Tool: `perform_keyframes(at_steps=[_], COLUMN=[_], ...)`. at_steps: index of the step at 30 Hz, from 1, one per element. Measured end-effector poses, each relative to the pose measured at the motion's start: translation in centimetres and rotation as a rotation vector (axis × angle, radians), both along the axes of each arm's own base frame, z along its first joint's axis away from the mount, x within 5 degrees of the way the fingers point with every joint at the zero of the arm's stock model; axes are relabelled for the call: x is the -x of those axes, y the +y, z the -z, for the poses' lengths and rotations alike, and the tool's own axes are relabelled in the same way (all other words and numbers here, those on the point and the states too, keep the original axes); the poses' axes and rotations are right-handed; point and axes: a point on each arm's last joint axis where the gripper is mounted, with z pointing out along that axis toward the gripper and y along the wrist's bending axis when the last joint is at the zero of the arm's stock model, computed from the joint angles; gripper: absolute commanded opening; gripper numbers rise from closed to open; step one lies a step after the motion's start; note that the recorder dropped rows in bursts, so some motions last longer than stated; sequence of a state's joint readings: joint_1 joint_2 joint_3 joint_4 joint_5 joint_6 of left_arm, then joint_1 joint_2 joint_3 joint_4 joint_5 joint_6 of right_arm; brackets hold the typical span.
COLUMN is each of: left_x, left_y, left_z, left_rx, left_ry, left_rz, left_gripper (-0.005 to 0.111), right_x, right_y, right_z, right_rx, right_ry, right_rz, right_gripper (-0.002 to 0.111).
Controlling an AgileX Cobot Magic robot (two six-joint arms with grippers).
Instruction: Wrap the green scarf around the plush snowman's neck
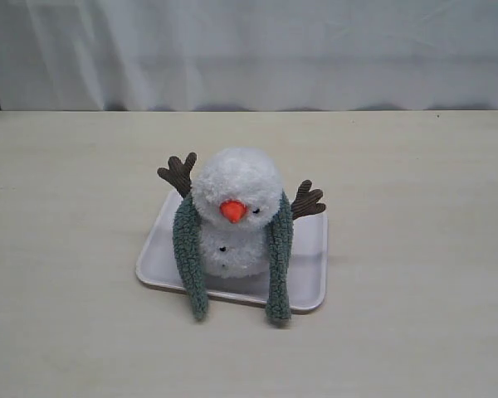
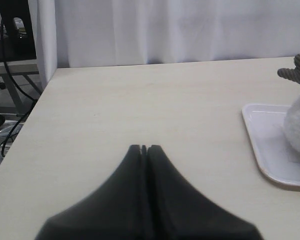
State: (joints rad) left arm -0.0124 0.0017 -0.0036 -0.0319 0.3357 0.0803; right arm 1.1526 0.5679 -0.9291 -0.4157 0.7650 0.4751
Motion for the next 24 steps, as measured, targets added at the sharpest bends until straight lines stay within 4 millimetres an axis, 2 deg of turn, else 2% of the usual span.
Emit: perform_keyframes(at_steps=[7,17,24], left_x=[0.0,0.0,0.0], left_y=[0.0,0.0,0.0], left_z=[0.0,0.0,0.0], left_rx=[0.0,0.0,0.0], left_ry=[0.0,0.0,0.0], left_rz=[0.0,0.0,0.0], left_gripper=[0.0,0.0,0.0], right_x=[0.8,1.3,2.2], right_y=[-2.4,-4.0,-6.1], right_z=[-0.2,1.9,1.6], right_rx=[-0.052,-0.134,-0.227], right_ry=[-0.029,-0.112,-0.146], right_rz=[0.026,0.047,0.045], right_gripper=[0.004,0.004,0.004])
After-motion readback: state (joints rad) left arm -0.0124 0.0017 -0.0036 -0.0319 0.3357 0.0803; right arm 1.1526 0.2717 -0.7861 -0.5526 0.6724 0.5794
